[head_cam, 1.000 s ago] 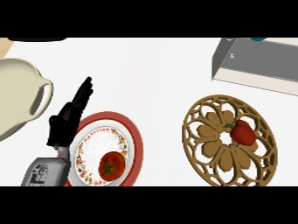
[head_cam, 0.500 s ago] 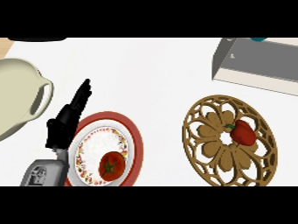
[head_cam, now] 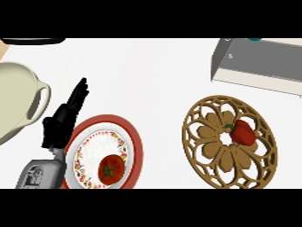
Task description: Pick the cupcake from the placemat and place it in the tiered shelf
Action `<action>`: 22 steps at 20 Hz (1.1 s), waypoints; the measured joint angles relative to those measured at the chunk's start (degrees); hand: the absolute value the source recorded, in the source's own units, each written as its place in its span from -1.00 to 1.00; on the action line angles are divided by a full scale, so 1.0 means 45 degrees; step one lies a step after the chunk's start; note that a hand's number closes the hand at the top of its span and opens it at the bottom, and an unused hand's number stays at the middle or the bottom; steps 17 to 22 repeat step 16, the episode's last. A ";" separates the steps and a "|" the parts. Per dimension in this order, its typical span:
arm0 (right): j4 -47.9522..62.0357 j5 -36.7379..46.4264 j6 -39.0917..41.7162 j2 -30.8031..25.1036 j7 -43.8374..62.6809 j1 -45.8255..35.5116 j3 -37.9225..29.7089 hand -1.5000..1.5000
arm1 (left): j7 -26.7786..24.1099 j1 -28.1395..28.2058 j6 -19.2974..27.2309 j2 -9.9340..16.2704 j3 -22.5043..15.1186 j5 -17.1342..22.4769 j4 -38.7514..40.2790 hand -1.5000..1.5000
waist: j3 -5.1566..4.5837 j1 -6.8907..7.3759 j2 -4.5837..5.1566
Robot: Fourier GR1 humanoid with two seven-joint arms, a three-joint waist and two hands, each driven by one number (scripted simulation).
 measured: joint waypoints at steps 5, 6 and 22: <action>-0.1905 -0.0627 0.1958 -0.1079 0.2055 0.1495 -0.1036 -1.00 | 0.0025 0.0304 0.0031 -0.0011 0.0057 0.0065 -0.0190 0.00 | -0.0002 -0.0201 -0.0058; -0.2293 -0.0838 0.2410 -0.1244 0.2375 0.1948 -0.1300 -1.00 | -0.0063 0.0430 0.0030 -0.0011 0.0043 0.0054 -0.0206 0.00 | 0.0002 -0.0239 -0.0064; -0.6281 -0.4496 0.7471 -0.2519 0.3217 0.6961 -0.5490 -1.00 | -0.0014 0.0524 0.0149 -0.0025 0.0120 0.0027 -0.0194 0.00 | 0.0019 -0.0533 -0.0090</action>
